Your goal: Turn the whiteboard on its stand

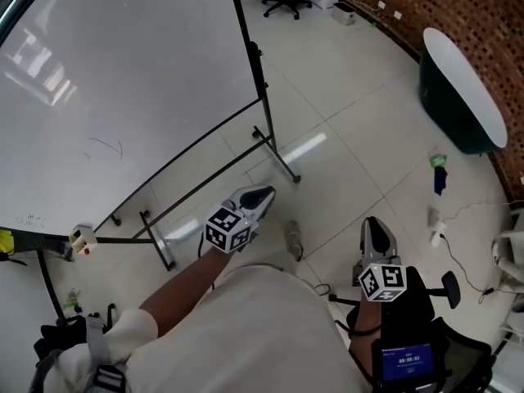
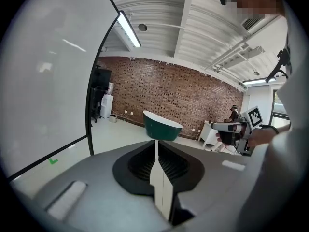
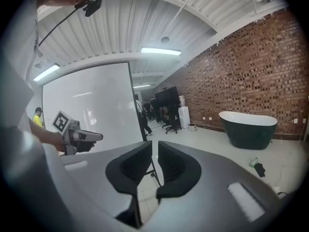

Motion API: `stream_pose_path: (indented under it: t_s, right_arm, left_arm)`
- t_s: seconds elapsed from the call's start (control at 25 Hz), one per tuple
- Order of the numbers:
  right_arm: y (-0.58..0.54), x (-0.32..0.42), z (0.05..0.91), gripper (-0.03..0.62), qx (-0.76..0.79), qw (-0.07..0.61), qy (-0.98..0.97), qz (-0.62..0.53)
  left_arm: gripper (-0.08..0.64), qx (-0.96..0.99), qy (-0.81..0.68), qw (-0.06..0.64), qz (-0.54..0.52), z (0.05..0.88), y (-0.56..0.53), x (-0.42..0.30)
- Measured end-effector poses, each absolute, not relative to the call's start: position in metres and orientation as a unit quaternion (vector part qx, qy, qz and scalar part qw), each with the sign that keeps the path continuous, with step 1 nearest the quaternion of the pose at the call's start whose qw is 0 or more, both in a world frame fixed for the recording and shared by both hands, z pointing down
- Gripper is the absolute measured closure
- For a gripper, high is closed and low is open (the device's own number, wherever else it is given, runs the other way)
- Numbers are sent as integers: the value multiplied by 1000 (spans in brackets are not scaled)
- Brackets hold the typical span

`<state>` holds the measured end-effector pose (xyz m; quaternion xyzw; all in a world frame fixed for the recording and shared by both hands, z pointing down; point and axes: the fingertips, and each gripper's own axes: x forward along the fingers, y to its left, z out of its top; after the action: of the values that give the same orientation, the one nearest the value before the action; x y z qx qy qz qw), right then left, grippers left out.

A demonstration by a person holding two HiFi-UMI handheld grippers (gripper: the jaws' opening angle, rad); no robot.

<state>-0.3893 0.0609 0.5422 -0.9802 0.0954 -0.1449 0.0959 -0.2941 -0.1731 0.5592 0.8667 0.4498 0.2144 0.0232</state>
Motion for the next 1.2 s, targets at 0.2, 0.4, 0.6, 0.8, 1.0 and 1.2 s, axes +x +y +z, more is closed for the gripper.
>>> stream_pose_path:
  t_s: [0.2,0.4,0.6,0.8,1.0,1.2]
  right_arm:
    - [81,-343,535,561,-981,94,94,-141]
    - [92,-301,530,561,-981,87,103,-141]
    - [103,-267,527,561,-981,79,110,-140]
    - [117,-240,531,561,-980,74,118,-145]
    - [117,-229,534,561,-979,73,122,-148]
    - [130,-213,543,561,-976,82,130,-154]
  left_arm:
    - [520,864,457,21,212,555,-149,-252]
    - [520,867,452,26,207,552,-136,-212]
    - [521,870,447,35,206,555,-124,-183]
    - [520,871,443,42,209,564,-107,-159]
    - [521,869,443,48,216,576,-103,-150]
    - [520,870,442,45,214,576,-84,-140]
